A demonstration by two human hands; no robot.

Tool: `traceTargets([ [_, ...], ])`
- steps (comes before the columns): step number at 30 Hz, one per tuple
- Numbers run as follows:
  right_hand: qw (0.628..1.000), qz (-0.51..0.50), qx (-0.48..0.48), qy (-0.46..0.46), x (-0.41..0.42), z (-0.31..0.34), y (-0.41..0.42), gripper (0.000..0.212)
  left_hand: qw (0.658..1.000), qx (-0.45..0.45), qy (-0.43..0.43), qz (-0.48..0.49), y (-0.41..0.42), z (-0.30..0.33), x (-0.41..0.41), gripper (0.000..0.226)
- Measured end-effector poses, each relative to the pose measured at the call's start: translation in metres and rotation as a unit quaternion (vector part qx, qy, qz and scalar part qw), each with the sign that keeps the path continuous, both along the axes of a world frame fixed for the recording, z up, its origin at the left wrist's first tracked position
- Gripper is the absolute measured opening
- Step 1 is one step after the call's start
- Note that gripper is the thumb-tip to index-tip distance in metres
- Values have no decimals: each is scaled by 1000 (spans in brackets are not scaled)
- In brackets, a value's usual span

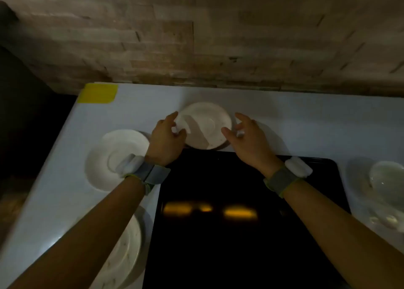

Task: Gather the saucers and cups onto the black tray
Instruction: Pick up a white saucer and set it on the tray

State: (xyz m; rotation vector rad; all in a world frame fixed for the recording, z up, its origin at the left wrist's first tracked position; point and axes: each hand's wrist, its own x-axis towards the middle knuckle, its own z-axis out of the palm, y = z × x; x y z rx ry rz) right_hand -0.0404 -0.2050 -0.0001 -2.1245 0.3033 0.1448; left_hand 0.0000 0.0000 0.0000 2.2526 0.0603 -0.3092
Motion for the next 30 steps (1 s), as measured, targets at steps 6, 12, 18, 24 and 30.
traceTargets([
  [6,1000,-2,-17,5,10,-14,4,70,999,40,-1,4,1,-8,9,60],
  [12,999,-6,-40,-15,10,-18,6,56,999,39,-2,30,-3,-10,10,56],
  [18,999,1,-37,-35,9,-18,6,43,998,-28,11,62,0,-17,14,54],
  [24,998,-13,-24,-55,4,-14,0,43,993,-93,25,72,-1,-16,15,51],
  [30,995,-34,-21,-96,-5,1,-17,45,987,-151,18,57,-16,7,12,46],
])
